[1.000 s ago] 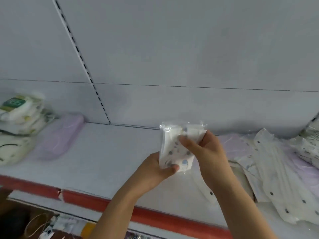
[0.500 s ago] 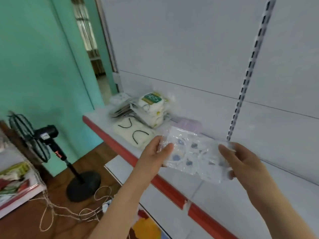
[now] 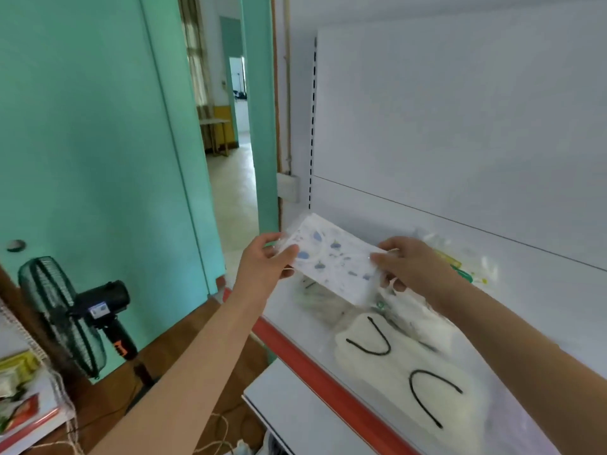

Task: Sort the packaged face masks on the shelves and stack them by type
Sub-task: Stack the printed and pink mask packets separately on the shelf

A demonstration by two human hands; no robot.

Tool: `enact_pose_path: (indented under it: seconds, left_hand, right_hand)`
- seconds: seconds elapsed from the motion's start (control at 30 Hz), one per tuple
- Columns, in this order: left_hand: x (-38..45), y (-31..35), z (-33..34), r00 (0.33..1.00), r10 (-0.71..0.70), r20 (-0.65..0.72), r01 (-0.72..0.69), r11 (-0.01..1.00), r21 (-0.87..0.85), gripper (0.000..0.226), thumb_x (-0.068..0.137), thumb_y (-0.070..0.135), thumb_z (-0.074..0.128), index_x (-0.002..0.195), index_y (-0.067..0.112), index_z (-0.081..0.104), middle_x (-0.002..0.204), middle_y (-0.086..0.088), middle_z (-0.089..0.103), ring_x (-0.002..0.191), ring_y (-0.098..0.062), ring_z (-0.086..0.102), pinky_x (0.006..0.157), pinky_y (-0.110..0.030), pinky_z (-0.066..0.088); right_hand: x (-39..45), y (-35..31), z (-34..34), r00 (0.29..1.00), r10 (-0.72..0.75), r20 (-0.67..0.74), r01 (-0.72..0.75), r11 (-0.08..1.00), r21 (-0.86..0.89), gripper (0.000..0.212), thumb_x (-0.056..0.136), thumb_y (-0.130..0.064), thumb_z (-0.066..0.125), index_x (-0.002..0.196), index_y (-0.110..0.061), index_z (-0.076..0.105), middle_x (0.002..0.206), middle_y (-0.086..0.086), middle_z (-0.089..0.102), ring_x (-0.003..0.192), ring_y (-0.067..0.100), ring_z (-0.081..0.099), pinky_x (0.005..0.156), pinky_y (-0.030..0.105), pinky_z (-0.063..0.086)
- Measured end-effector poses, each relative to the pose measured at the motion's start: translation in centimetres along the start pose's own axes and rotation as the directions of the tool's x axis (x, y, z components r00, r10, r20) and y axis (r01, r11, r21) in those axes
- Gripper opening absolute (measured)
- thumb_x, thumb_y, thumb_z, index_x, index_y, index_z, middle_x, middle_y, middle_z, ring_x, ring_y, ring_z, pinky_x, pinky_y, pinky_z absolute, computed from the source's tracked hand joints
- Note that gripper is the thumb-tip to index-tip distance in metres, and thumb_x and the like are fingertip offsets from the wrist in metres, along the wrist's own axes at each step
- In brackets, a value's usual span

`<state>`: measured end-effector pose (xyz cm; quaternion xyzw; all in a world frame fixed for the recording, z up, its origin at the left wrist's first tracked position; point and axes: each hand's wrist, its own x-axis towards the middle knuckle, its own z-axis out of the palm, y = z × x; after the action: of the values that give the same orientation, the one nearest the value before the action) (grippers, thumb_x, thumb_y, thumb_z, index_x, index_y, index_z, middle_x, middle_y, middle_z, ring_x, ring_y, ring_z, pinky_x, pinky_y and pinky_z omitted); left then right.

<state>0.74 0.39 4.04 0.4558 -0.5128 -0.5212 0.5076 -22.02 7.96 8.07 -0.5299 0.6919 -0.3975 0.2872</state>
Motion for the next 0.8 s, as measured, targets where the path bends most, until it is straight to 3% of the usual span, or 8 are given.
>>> enact_pose_path:
  seconds: [0.13,0.23,0.3,0.43,0.53,0.6,0.67,0.8]
  left_hand:
    - [7.6,-1.5,-0.8,0.997,0.036,-0.074,-0.033,0.998,0.047,0.028,0.095,0.007,0.068,0.122,0.006,0.06,0.106,-0.02,0.068,0.072,-0.017,0.062,0.058,-0.017,0.055]
    - [11.9,-2.6,-1.0,0.991,0.011,-0.135,-0.002,0.998,0.066,0.028,0.098,0.002,0.059,0.126,0.005,0.058,0.107,-0.015,0.065,0.074,-0.014,0.063,0.056,-0.014,0.054]
    - [14.4,-3.3,-1.5,0.988,-0.003,-0.155,0.016,0.997,0.081,0.031,0.098,0.001,0.057,0.129,0.005,0.057,0.113,-0.015,0.064,0.079,-0.013,0.064,0.058,-0.014,0.054]
    - [18.4,-4.9,-2.5,0.982,0.032,-0.184,0.0,0.985,0.172,0.033,0.099,0.002,0.058,0.132,0.005,0.055,0.12,-0.016,0.064,0.092,-0.021,0.068,0.066,-0.018,0.056]
    - [20.9,-6.6,-2.4,0.991,0.029,-0.131,0.005,0.967,0.255,0.029,0.097,0.005,0.062,0.126,0.006,0.057,0.12,-0.018,0.064,0.103,-0.031,0.068,0.077,-0.03,0.059]
    - [21.8,-8.1,-1.8,0.999,0.033,-0.033,-0.019,0.929,0.368,0.028,0.095,0.011,0.067,0.122,0.008,0.061,0.115,-0.014,0.065,0.099,-0.029,0.066,0.085,-0.032,0.054]
    - [21.9,-9.6,-0.8,0.994,0.045,0.101,-0.089,0.861,0.5,0.028,0.091,0.017,0.072,0.118,0.009,0.066,0.107,-0.007,0.067,0.092,-0.022,0.062,0.078,-0.023,0.043]
    - [21.8,-11.4,0.5,0.971,0.002,0.24,-0.142,0.813,0.565,0.036,0.088,0.027,0.075,0.116,0.006,0.066,0.115,-0.012,0.065,0.1,-0.025,0.062,0.082,-0.027,0.045]
  right_hand:
    - [9.6,-1.8,2.6,0.999,-0.035,0.015,0.038,0.971,-0.236,0.012,0.09,-0.024,0.07,0.094,-0.012,0.069,0.071,0.003,0.069,0.056,0.01,0.062,0.064,0.025,0.056]
    - [15.1,-1.8,4.7,0.998,-0.023,0.055,0.036,0.963,-0.267,0.015,0.09,-0.019,0.067,0.101,-0.009,0.067,0.066,0.001,0.068,0.051,0.007,0.063,0.084,0.028,0.056]
    - [17.6,-1.6,6.0,0.996,0.017,0.082,0.006,0.962,-0.274,0.014,0.092,-0.016,0.064,0.104,-0.009,0.063,0.065,0.0,0.068,0.048,0.003,0.062,0.084,0.025,0.054]
    - [20.6,-1.2,9.0,0.994,0.039,0.099,-0.004,0.943,-0.334,0.015,0.092,-0.011,0.063,0.106,-0.008,0.063,0.098,0.008,0.071,0.066,0.017,0.07,0.085,0.031,0.057]
    - [22.3,0.2,10.1,0.997,-0.011,0.074,0.052,0.81,-0.584,0.007,0.089,-0.018,0.063,0.096,-0.015,0.062,0.112,0.008,0.066,0.099,0.027,0.066,0.086,0.035,0.054]
    - [22.5,1.4,9.7,0.999,0.018,0.039,0.015,0.704,-0.71,0.008,0.09,-0.017,0.061,0.097,-0.013,0.063,0.112,0.009,0.063,0.104,0.028,0.062,0.084,0.036,0.053]
    - [21.8,2.3,9.0,0.994,0.11,0.028,-0.039,0.562,-0.826,0.019,0.092,-0.015,0.058,0.11,-0.011,0.064,0.116,0.009,0.061,0.107,0.029,0.061,0.085,0.037,0.053]
    - [20.3,2.8,8.5,0.981,0.189,-0.044,-0.109,0.347,-0.932,0.024,0.095,-0.015,0.057,0.118,-0.014,0.063,0.121,0.008,0.061,0.11,0.029,0.062,0.083,0.035,0.05]
